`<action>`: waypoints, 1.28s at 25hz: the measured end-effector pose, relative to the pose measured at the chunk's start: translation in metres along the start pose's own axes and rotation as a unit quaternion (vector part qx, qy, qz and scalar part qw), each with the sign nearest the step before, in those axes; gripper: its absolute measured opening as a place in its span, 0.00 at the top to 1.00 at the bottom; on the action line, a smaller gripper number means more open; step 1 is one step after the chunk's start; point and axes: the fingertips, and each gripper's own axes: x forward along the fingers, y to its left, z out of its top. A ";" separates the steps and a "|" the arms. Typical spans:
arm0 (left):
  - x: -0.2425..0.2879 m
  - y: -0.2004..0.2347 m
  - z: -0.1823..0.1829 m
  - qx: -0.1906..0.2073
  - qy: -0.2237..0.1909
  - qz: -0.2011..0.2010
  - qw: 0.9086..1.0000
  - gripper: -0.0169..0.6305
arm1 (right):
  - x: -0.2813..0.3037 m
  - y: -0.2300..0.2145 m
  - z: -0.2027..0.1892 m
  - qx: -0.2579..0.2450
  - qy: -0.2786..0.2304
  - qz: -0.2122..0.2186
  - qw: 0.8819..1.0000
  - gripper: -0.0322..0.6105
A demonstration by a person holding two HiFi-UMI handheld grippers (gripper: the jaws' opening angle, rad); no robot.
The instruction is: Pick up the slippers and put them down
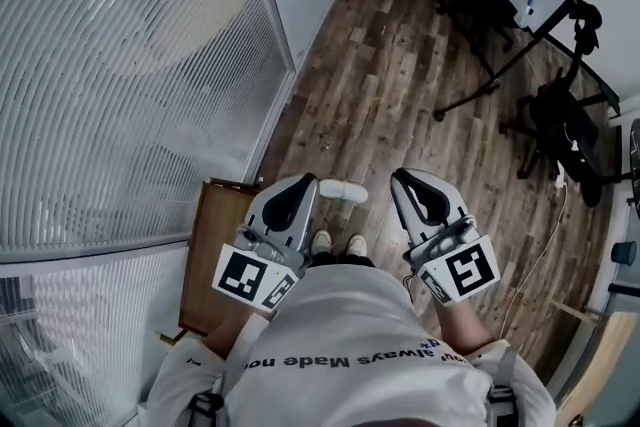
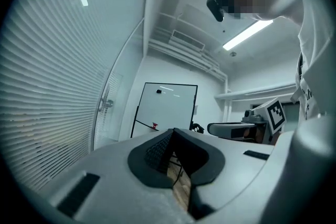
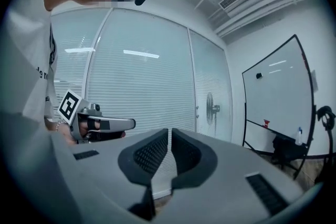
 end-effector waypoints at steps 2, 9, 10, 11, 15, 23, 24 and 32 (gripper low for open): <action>-0.003 -0.002 0.011 0.003 -0.005 -0.003 1.000 0.95 | -0.001 0.006 0.014 -0.008 -0.006 0.005 1.000 0.91; 0.006 -0.019 0.042 0.010 0.002 -0.017 1.000 0.95 | -0.010 0.006 0.052 -0.020 -0.016 0.019 0.999 0.91; 0.005 -0.019 0.045 0.010 0.000 -0.019 1.000 0.95 | -0.010 0.007 0.054 -0.020 -0.018 0.019 0.999 0.91; 0.004 -0.019 0.047 0.010 -0.002 -0.020 1.000 0.95 | -0.011 0.008 0.056 -0.020 -0.020 0.019 0.999 0.91; 0.001 -0.022 0.053 0.009 -0.010 -0.027 1.000 0.95 | -0.011 0.012 0.060 -0.020 -0.025 0.016 0.999 0.91; 0.006 -0.025 0.063 0.016 -0.019 -0.030 0.999 0.95 | -0.010 0.013 0.066 -0.025 -0.028 0.017 0.999 0.92; 0.007 -0.025 0.063 0.017 -0.019 -0.030 0.999 0.95 | -0.010 0.013 0.067 -0.025 -0.028 0.017 0.999 0.92; 0.004 -0.020 0.063 0.014 -0.020 -0.029 0.999 0.95 | -0.007 0.014 0.068 -0.027 -0.029 0.011 0.999 0.92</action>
